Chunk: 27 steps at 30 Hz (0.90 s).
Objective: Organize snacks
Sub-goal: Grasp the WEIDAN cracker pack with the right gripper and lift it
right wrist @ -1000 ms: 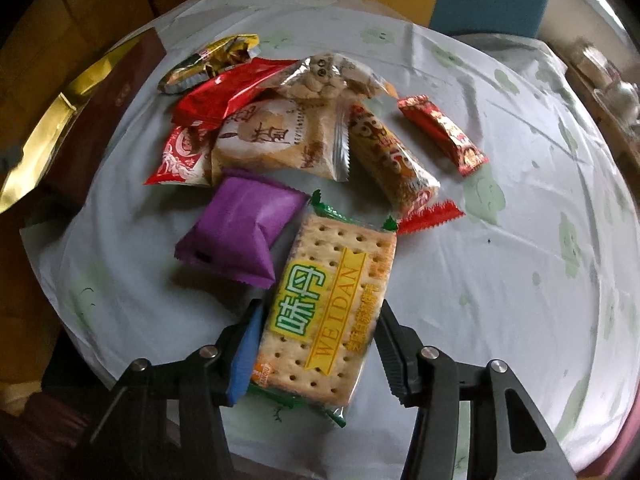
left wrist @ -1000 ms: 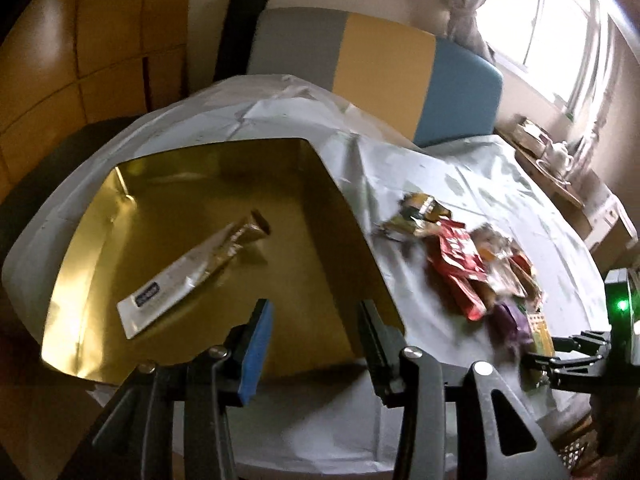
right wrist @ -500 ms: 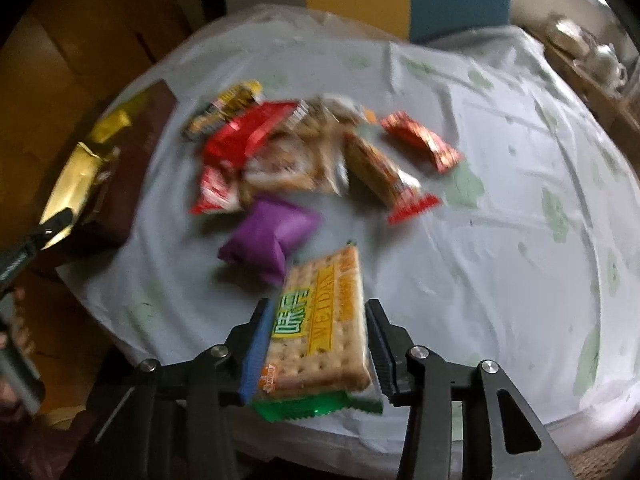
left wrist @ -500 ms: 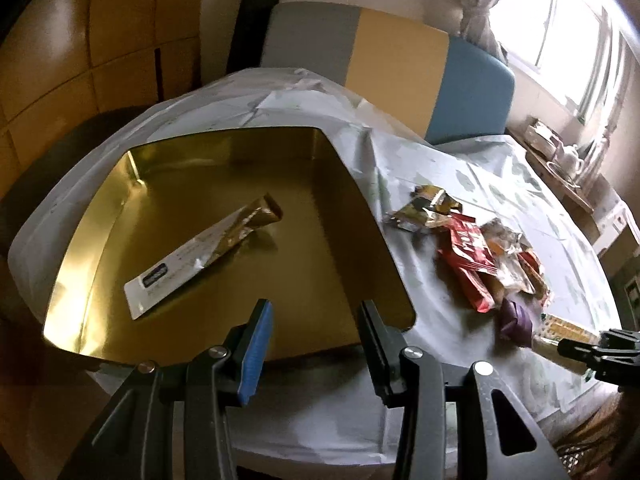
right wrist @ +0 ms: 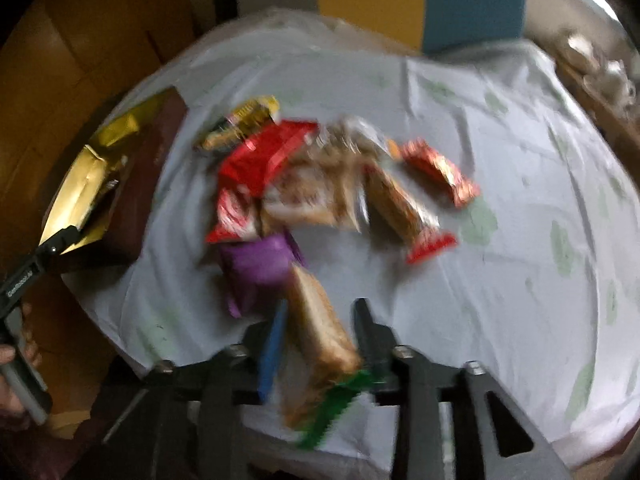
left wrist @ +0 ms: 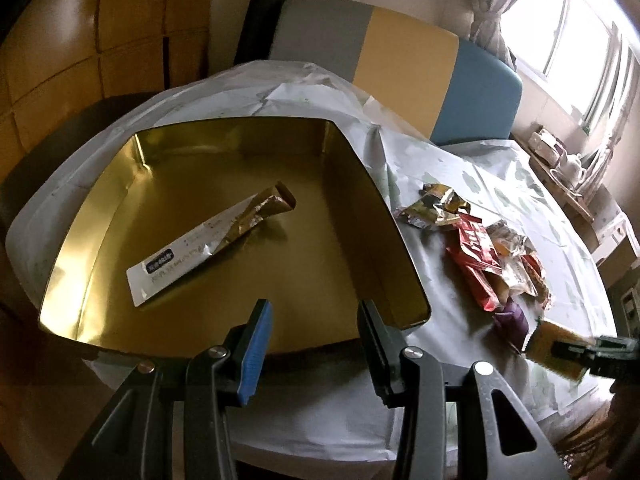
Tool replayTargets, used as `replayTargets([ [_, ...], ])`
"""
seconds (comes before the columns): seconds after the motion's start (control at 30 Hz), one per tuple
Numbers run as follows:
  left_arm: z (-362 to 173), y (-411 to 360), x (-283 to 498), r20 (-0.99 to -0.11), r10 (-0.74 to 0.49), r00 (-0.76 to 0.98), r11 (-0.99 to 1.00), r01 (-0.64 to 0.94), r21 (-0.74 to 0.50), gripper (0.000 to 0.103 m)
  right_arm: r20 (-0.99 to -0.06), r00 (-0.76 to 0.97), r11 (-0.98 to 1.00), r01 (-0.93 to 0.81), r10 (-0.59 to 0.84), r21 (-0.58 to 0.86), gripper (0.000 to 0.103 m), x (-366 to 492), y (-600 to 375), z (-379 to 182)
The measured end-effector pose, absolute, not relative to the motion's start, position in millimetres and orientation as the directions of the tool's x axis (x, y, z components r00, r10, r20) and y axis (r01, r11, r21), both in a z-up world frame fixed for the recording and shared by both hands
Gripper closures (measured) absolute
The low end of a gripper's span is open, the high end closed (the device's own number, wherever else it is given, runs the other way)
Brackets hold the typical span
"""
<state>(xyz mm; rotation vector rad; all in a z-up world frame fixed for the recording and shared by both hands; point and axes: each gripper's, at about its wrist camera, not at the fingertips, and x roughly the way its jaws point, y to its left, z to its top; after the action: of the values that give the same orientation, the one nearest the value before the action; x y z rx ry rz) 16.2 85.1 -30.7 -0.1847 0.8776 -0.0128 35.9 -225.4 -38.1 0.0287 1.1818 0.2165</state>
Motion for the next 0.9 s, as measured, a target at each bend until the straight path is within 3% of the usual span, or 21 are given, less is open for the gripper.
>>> replayTargets([
  [0.13, -31.3, 82.4, 16.0, -0.765, -0.091, 0.637, 0.985, -0.056, -0.164, 0.058, -0.919, 0.322, 0.972, -0.127, 0.228, 0.196, 0.043, 25.3, -230.6, -53.2],
  [0.27, -32.1, 81.6, 16.3, -0.767, -0.091, 0.635, 0.985, -0.056, -0.164, 0.058, -0.932, 0.297, 0.975, -0.136, 0.208, 0.175, 0.044, 18.6, -225.8, -67.6],
  [0.4, -31.2, 82.6, 15.6, -0.765, -0.088, 0.638, 0.985, -0.058, -0.162, 0.058, -0.945, 0.312, 0.977, -0.212, 0.096, 0.029, 0.074, 11.8, -208.8, -74.0],
  [0.47, -29.3, 83.6, 15.7, -0.761, -0.082, 0.644, 0.985, -0.063, -0.160, 0.058, -0.943, 0.315, 0.973, -0.228, 0.111, 0.038, 0.085, 10.4, -206.0, -71.1],
  [0.67, -28.9, 91.7, 16.6, -0.759, -0.066, 0.648, 0.983, -0.087, -0.160, 0.058, -0.914, 0.354, 0.946, -0.313, 0.198, 0.084, 0.085, 3.7, -191.1, -31.5],
  [0.9, -26.4, 108.8, 14.4, -0.752, -0.048, 0.658, 0.977, -0.125, -0.172, 0.058, -0.853, 0.342, 0.877, -0.418, 0.395, 0.238, 0.085, 33.4, -140.9, 12.5],
])
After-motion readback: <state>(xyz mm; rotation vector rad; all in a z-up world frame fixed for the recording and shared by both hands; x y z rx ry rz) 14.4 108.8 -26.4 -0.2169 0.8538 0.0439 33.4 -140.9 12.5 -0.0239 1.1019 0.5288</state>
